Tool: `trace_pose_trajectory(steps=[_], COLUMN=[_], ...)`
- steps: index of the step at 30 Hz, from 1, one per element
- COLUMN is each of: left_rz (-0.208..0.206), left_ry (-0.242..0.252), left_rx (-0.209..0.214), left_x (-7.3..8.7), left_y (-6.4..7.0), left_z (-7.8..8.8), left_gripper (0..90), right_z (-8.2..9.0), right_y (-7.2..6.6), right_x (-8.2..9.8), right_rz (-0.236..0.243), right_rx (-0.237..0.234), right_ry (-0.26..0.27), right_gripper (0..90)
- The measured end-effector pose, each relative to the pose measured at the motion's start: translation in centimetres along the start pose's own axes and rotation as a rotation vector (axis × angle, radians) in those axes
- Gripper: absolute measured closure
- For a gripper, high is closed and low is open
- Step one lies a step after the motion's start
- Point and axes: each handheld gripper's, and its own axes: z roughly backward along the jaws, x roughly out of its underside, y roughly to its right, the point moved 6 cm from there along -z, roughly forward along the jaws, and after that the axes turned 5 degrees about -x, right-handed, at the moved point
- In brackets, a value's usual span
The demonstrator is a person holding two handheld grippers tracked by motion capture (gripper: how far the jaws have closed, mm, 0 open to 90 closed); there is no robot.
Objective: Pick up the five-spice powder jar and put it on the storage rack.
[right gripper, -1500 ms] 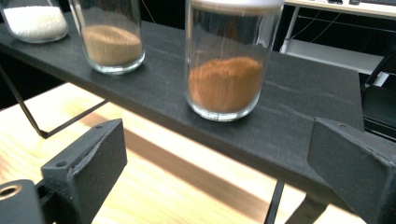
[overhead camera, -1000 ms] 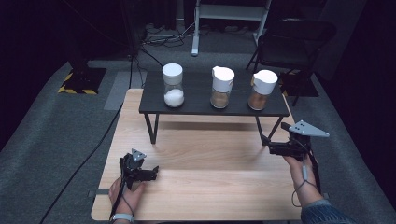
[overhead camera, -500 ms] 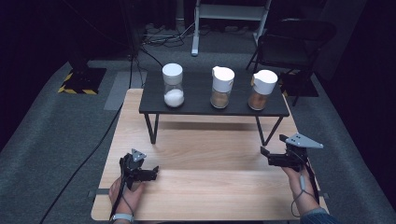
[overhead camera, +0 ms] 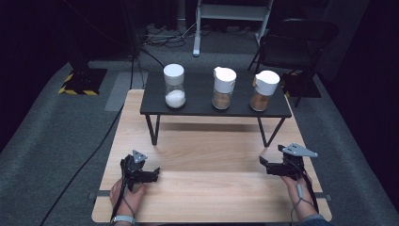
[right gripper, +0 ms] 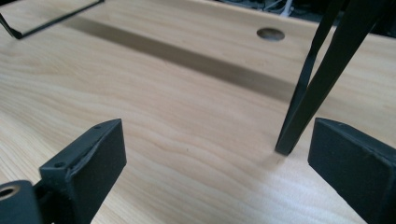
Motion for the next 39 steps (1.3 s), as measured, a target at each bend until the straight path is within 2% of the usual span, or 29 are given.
trace_pose_trajectory(steps=[21, 39], left_rz=[0.000, 0.000], left_ry=[0.000, 0.000], left_rx=[0.000, 0.000], left_x=[0.0, 0.0], left_y=[0.0, 0.0], left_z=[0.0, 0.0], left_gripper=[0.4, 0.4], right_z=[-1.8, -3.1], right_y=[-0.5, -0.6], right_x=[2.8, 4.1], right_rz=[0.004, -0.006], right_rx=[0.000, 0.000], right_ry=[-0.099, -0.171], right_gripper=[4.3, 4.3])
